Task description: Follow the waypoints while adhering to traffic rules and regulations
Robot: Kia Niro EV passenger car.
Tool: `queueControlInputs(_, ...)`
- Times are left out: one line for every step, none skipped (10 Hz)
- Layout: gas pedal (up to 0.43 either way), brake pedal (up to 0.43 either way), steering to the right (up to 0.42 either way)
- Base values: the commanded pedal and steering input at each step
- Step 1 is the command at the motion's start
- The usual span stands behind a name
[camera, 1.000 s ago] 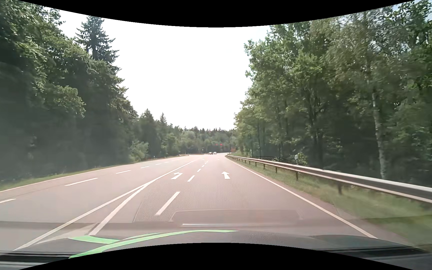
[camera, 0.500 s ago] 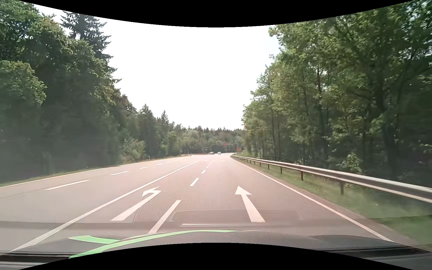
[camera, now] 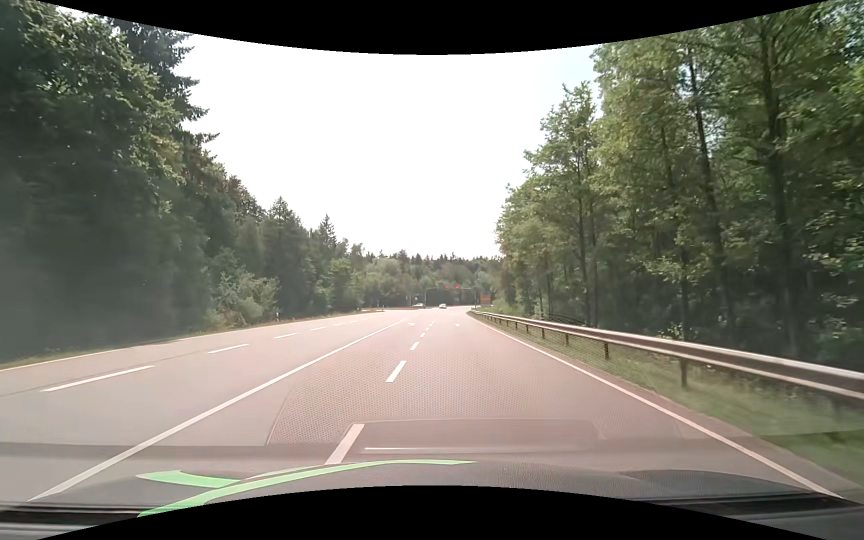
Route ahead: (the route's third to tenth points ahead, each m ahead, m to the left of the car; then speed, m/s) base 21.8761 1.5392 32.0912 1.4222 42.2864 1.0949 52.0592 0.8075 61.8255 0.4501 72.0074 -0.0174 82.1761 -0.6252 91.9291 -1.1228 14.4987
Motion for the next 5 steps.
queueControlInputs(0.0,0.0,-0.007)
queueControlInputs(0.0,0.0,-0.007)
queueControlInputs(0.0,0.0,-0.007)
queueControlInputs(0.0,0.0,-0.007)
queueControlInputs(0.0,0.0,-0.007)
